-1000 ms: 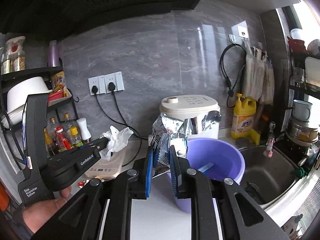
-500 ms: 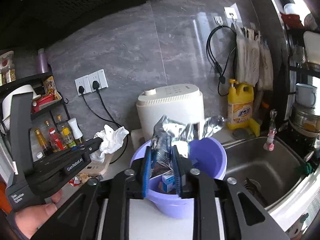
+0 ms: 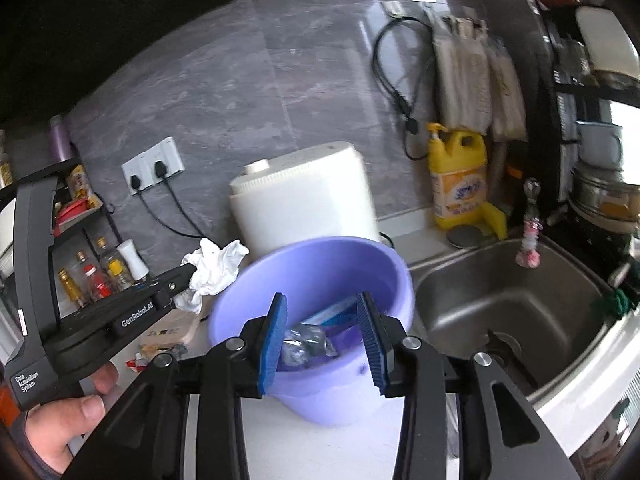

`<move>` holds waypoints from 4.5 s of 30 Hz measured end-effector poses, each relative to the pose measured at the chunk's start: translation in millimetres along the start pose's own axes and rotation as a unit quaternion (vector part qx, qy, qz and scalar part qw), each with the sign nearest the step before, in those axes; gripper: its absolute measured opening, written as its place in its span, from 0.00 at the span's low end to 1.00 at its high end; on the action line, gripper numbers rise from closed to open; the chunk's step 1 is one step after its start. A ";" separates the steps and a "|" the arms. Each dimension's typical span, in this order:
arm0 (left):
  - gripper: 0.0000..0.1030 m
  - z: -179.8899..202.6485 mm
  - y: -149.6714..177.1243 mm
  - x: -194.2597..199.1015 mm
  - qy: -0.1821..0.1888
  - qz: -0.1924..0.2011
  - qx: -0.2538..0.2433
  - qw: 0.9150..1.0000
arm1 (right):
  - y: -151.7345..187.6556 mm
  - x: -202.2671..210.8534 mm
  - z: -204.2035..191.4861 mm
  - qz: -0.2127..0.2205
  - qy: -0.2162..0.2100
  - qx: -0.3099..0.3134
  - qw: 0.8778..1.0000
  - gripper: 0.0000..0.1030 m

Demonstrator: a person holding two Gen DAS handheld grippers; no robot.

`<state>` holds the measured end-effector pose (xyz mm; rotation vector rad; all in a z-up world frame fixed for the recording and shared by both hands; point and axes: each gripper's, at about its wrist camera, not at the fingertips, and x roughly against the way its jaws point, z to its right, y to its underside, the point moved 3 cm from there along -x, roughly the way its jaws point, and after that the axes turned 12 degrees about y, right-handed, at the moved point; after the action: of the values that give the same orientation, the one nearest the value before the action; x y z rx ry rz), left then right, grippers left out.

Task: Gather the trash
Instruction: 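Carry the plastic bag and foil packet over the bucket and open both tools, then move both tools back over the brown paper and foil packet, then lower the left tool onto the brown paper and close it, then grasp the silver foil packet with the right tool while the left tool holds the paper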

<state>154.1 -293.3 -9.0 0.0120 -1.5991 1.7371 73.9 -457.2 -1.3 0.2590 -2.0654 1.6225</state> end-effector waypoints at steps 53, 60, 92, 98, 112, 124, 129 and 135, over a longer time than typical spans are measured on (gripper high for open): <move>0.87 -223.7 100.2 116.1 -0.197 0.008 0.188 0.962 | 73.2 -19.0 -179.8 -0.081 -0.144 0.136 0.977 0.51; 0.80 -241.2 110.0 114.2 -0.206 -0.001 0.203 0.957 | 91.7 -38.3 -198.4 -0.109 -0.161 0.144 0.970 0.51; 0.52 -298.4 106.4 4.7 -0.182 -0.028 0.240 0.953 | 115.7 -145.0 -234.5 -0.183 -0.171 0.148 0.957 0.46; 0.41 -300.3 108.2 -7.7 -0.164 -0.032 0.252 0.953 | 111.6 -151.7 -236.4 -0.181 -0.166 0.147 0.958 0.46; 0.15 -300.9 125.2 8.5 -0.152 -0.022 0.269 0.951 | 117.8 -158.7 -251.4 -0.188 -0.167 0.151 0.956 0.46; 0.15 -311.2 139.0 16.9 -0.176 -0.021 0.278 0.944 | 134.4 -167.1 -271.4 -0.198 -0.185 0.161 0.949 0.46; 0.15 -310.4 139.6 20.2 -0.181 -0.018 0.279 0.943 | 151.0 -177.5 -277.8 -0.217 -0.189 0.177 0.941 0.45; 0.14 -303.7 138.4 24.5 -0.180 -0.014 0.275 0.944 | 155.6 -176.4 -274.0 -0.225 -0.202 0.186 0.935 0.01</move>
<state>207.0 -10.6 -180.1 0.6533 -1.2825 2.1959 229.0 -181.3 -175.0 1.1933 -1.7557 1.7449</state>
